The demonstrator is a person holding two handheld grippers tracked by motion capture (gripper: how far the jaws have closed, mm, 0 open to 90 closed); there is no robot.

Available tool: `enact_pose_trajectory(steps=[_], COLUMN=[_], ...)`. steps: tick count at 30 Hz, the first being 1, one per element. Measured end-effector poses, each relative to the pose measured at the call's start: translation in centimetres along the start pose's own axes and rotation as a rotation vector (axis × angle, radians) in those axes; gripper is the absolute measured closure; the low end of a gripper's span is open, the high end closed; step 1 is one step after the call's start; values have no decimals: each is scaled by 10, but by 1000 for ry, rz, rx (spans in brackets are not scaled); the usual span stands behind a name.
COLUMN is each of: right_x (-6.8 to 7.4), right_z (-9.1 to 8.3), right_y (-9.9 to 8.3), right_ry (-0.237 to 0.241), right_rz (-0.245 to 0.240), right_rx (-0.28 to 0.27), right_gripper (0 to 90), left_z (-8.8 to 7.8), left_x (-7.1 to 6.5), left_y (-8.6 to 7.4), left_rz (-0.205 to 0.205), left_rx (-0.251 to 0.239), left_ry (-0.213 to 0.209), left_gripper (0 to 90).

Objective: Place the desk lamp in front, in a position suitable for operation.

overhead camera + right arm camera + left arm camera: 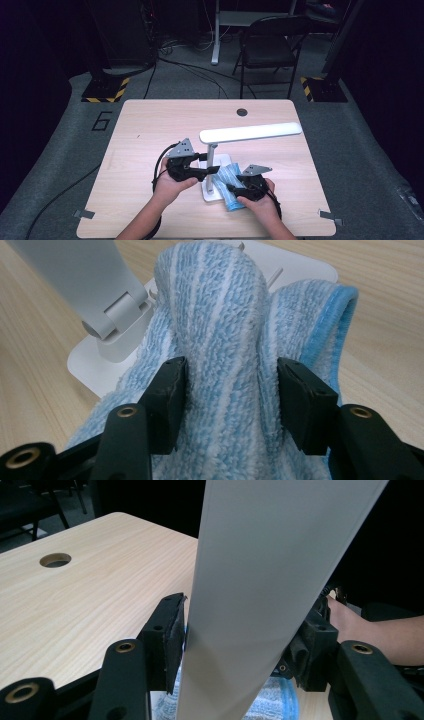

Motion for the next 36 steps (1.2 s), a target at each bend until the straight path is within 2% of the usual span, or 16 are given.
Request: enact_pose_trajectory(steps=[5,10,12,13,14,20,23,24,27,29,33,35,36], right_x=[1,5,9,12,12,16,12,10,10,8,4,3,1], right_z=[0,-2,-3,-4,-4,1,3,5,7,11,16,19,20], right_y=[0,-2,-2,-3,-3,-1,1,3,6,10,16,20,21], right_ry=[-1,-9,-14,-15,-4,18,43,49,36,25,21,13,12], right_rz=[-16,-44,-77,-74,-95,-125,-91,-101,-92,-110,-111,-87,-96], right_rx=[6,-12,-21,-12,-19,9,25,26,39,36,45,42,44], right_gripper=[484,585,613,619,622,637,648,651,659,663,667,670,670], left_z=[1,1,1,1,1,1,1,1,1,0,0,0,0], left_x=[0,-1,-1,-1,-1,-2,-2,-2,-2,-2,-2,-2,-2], left_y=[1,1,1,1,1,1,0,0,-1,-1,-1,-1,-1], left_rz=[16,23,28,30,30,45,44,45,38,40,48,43,43], left_rx=[-4,-6,-5,-4,-4,1,-5,-2,-10,-9,-9,-10,-8], left_ry=[8,7,7,9,6,-1,-2,0,-3,-2,-1,-1,1], left_gripper=[491,498,500,501,502,506,506,506,506,507,507,508,508])
Point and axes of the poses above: each handheld gripper's, and its own axes: z roughly forward along the jaws, y roughly out of its top, x roughly to its left, the point moved 2 cm from there along z, roughly forward along the jaws, and after that the axes turned 10 degrees about z, right-handed, at the moved point
